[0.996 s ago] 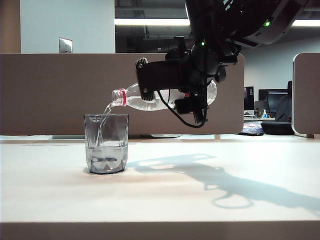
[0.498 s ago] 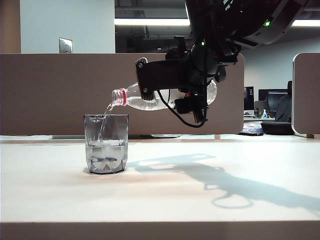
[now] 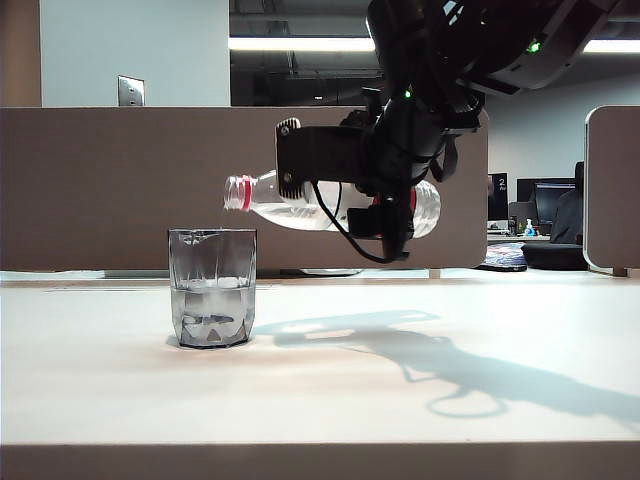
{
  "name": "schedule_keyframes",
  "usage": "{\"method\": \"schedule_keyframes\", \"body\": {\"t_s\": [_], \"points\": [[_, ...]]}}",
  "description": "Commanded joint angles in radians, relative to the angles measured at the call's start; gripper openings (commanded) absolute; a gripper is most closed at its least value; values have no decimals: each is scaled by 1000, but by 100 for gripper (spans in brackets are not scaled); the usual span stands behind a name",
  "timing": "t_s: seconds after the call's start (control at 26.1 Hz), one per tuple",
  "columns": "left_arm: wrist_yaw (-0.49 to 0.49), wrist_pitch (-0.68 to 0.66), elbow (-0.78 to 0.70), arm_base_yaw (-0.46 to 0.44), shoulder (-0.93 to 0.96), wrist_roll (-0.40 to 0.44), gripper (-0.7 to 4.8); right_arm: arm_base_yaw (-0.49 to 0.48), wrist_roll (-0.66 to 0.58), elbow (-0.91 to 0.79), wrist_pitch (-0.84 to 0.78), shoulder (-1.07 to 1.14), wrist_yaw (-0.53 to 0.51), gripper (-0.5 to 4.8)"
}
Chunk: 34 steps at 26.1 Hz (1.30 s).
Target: Pick up the mineral water bottle on the table and pour water into the mug until it's half full.
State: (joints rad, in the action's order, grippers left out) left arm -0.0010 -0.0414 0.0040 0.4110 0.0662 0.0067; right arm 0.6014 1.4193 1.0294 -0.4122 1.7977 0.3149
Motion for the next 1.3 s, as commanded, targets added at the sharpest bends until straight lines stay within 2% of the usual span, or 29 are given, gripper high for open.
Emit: {"method": "schedule_keyframes", "body": {"t_s": [0.04, 0.27, 0.34, 0.57, 0.8, 0.88, 1.03, 1.3], "points": [[2, 13, 3, -1, 1, 0, -5, 0, -163, 7, -29, -10, 5, 305], [2, 13, 3, -1, 1, 0, -5, 0, -499, 7, -26, -10, 5, 305], [2, 13, 3, -1, 1, 0, -5, 0, -662, 6, -10, -10, 3, 305], [2, 13, 3, -1, 1, 0, -5, 0, -907, 1, 60, -10, -63, 305], [2, 13, 3, -1, 1, 0, -5, -5, -1131, -60, 21, -10, -126, 305], [2, 13, 3, -1, 1, 0, -5, -15, -1195, -95, -24, -10, -153, 305], [2, 13, 3, -1, 1, 0, -5, -40, -1335, -194, -222, -10, -204, 305], [2, 13, 3, -1, 1, 0, -5, -99, -1533, -276, -406, -10, -266, 305]]}}
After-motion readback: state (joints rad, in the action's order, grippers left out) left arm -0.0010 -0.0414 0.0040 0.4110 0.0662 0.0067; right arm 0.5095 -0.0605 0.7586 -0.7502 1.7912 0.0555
